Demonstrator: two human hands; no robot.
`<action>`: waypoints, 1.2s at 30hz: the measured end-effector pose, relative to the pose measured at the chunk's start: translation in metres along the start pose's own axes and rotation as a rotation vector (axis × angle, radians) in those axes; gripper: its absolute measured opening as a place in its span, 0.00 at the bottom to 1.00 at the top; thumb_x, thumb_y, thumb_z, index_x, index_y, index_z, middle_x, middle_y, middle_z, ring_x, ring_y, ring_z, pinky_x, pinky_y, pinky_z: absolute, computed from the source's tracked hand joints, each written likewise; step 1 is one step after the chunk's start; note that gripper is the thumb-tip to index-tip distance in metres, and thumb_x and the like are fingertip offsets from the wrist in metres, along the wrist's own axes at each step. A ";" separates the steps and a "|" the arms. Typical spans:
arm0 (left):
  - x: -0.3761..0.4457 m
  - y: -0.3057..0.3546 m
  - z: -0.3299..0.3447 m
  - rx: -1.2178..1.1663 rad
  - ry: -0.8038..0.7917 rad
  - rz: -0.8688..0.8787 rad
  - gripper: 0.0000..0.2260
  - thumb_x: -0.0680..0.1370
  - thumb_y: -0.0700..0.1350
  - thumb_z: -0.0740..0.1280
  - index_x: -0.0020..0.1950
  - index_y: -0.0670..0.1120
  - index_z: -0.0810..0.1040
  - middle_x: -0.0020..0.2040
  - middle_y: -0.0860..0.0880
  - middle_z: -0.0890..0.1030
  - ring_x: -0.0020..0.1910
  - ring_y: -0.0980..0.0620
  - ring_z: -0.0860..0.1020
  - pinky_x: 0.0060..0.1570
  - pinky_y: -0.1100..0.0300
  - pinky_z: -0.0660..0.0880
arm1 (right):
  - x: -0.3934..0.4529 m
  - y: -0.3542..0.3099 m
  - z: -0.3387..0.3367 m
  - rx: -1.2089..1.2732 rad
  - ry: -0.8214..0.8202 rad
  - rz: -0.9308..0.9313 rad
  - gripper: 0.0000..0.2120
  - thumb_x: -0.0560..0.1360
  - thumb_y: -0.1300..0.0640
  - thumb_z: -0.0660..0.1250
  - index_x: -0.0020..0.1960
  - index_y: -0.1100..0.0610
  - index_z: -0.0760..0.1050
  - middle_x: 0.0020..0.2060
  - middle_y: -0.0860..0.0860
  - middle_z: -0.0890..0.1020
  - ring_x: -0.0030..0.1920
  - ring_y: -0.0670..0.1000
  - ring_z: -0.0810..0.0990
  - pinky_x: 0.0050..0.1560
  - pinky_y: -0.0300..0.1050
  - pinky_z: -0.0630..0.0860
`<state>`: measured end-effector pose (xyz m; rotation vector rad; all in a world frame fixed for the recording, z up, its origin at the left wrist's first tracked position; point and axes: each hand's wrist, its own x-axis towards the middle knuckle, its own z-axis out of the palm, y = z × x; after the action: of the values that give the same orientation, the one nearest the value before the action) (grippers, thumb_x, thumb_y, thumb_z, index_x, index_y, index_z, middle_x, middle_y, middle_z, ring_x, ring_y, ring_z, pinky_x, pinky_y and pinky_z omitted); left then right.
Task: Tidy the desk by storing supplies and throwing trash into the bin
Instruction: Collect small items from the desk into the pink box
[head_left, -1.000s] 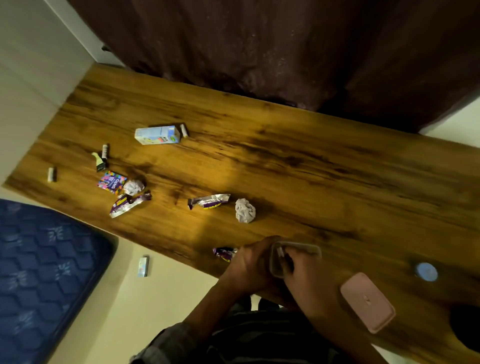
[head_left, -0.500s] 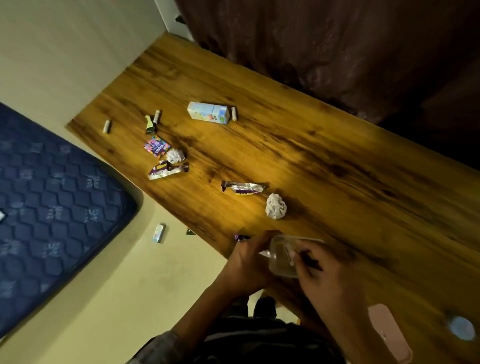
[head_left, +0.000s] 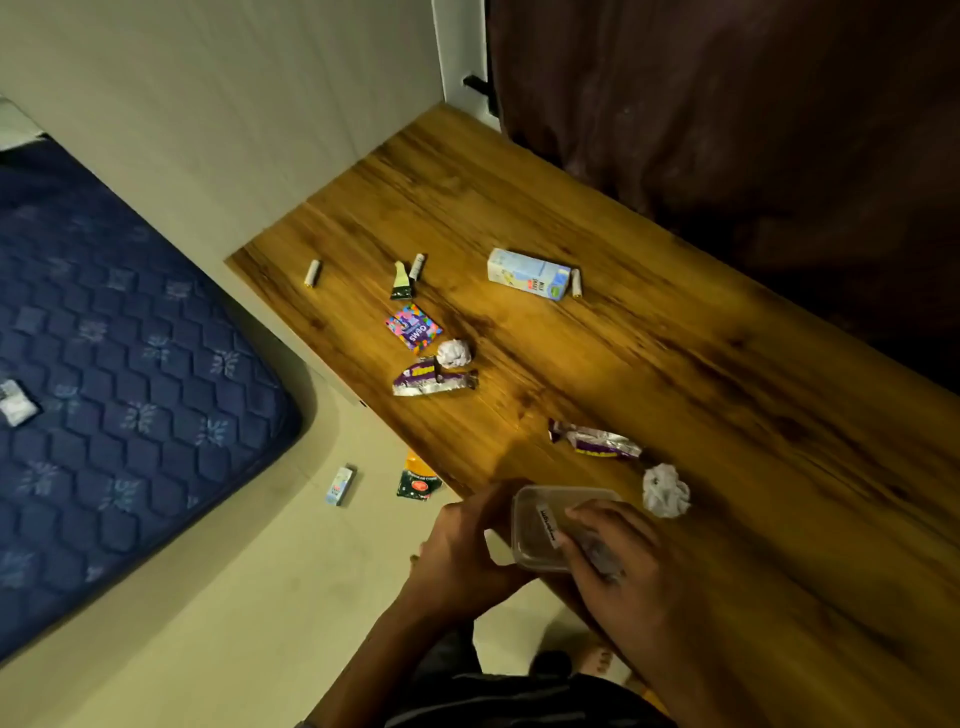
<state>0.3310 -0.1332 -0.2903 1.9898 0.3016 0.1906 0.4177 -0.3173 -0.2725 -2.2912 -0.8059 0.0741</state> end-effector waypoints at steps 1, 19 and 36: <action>0.002 -0.007 -0.012 -0.005 -0.002 -0.003 0.29 0.71 0.51 0.81 0.69 0.46 0.77 0.58 0.57 0.84 0.55 0.59 0.84 0.54 0.58 0.82 | 0.005 -0.009 0.008 0.005 0.002 0.005 0.13 0.73 0.47 0.75 0.52 0.54 0.85 0.51 0.49 0.86 0.50 0.45 0.84 0.44 0.35 0.81; 0.049 -0.116 -0.212 0.096 0.009 -0.083 0.29 0.68 0.52 0.82 0.67 0.50 0.78 0.58 0.58 0.84 0.57 0.59 0.83 0.55 0.55 0.82 | 0.097 -0.123 0.129 0.252 0.088 0.106 0.12 0.67 0.58 0.82 0.49 0.55 0.85 0.46 0.44 0.85 0.45 0.38 0.84 0.44 0.33 0.81; 0.130 -0.160 -0.271 0.111 0.058 -0.225 0.27 0.69 0.45 0.82 0.66 0.49 0.78 0.59 0.57 0.83 0.59 0.64 0.81 0.59 0.64 0.79 | 0.237 -0.165 0.168 0.254 -0.189 -0.027 0.11 0.74 0.47 0.73 0.51 0.53 0.84 0.48 0.43 0.84 0.48 0.40 0.83 0.44 0.34 0.81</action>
<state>0.3622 0.2044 -0.3213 2.0440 0.5813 0.0894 0.4761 0.0108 -0.2554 -2.0527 -0.8700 0.3653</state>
